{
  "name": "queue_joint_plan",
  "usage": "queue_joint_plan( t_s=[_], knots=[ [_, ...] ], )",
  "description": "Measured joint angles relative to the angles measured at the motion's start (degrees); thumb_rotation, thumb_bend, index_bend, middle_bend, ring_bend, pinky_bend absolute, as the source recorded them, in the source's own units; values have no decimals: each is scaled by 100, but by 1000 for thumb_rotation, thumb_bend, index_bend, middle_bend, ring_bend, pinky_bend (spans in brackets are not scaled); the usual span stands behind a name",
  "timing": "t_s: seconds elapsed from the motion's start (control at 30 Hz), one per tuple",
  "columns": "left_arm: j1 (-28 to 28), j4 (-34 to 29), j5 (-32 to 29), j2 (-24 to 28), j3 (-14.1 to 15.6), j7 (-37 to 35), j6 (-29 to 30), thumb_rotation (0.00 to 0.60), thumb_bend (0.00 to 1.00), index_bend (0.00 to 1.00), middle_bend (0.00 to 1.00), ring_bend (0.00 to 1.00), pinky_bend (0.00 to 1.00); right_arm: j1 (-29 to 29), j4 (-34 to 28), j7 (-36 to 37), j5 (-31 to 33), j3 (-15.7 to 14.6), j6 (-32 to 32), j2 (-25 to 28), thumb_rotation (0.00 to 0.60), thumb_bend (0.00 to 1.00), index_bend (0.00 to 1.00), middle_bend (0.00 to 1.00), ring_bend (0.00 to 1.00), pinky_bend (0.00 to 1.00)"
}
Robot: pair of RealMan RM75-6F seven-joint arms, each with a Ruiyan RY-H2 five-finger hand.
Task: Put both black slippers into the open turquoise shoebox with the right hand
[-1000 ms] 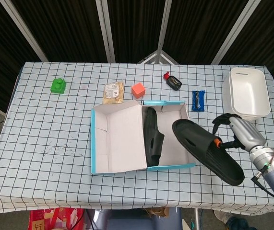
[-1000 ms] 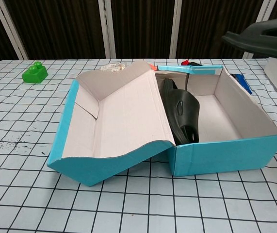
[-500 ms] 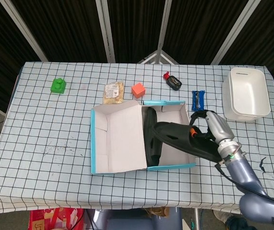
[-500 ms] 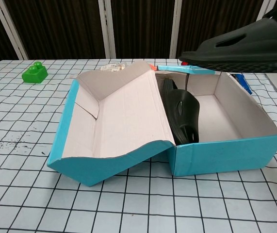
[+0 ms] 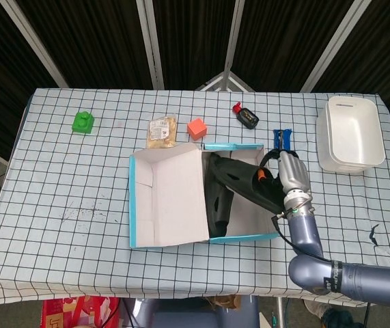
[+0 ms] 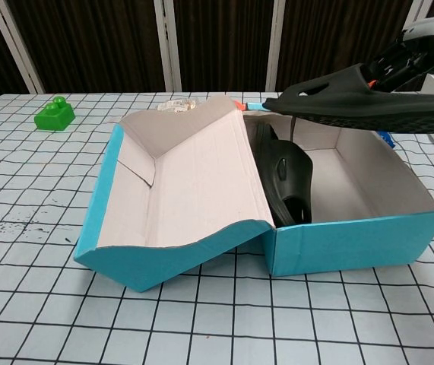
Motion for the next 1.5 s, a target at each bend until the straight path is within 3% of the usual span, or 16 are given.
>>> queue_joint_plan(
  t_s=[0.23, 0.47, 0.9, 0.93, 1.0, 1.07, 1.13, 1.23, 1.5],
  knots=[
    [-2, -13, -46, -7, -12, 42, -5, 600, 367, 87, 0, 0, 17, -46, 249, -475, -95, -83, 179, -157, 600, 483, 460, 308, 188, 92],
    [6, -49, 5, -7, 10, 74, 18, 600, 367, 88, 0, 0, 17, -104, 202, -998, -93, -106, 443, -364, 600, 483, 256, 225, 150, 86],
    [-25, -1, 10, 33, 19, -64, -94, 600, 366, 93, 0, 0, 17, 1, -129, -1889, 190, 383, 1289, -888, 600, 484, 242, 215, 153, 104],
    [-26, 3, 12, 35, 20, -64, -97, 600, 367, 94, 0, 0, 17, -4, -185, -1916, 188, 411, 1311, -886, 600, 484, 242, 215, 165, 156],
    [-30, 6, 13, 35, 21, -65, -101, 600, 367, 94, 0, 0, 17, -26, -339, -1972, 160, 468, 1373, -850, 600, 484, 242, 216, 216, 355],
    [-32, 7, 14, 33, 21, -64, -104, 600, 367, 94, 0, 0, 17, -62, -509, -2073, 82, 482, 1493, -764, 600, 483, 256, 223, 316, 613],
    [-37, 4, 18, 29, 26, -50, -114, 600, 367, 95, 0, 0, 17, -102, -637, -2200, -8, 455, 1647, -681, 600, 483, 305, 261, 405, 713],
    [-42, -9, 44, 26, 37, -40, -117, 600, 367, 96, 0, 0, 17, -208, -823, -2402, -206, 338, 1911, -564, 600, 484, 387, 318, 473, 787],
    [5, -44, 117, 38, 60, -51, -11, 600, 367, 97, 0, 0, 17, -655, -802, -2359, -836, -129, 1893, -510, 600, 483, 456, 369, 509, 817]
  ],
)
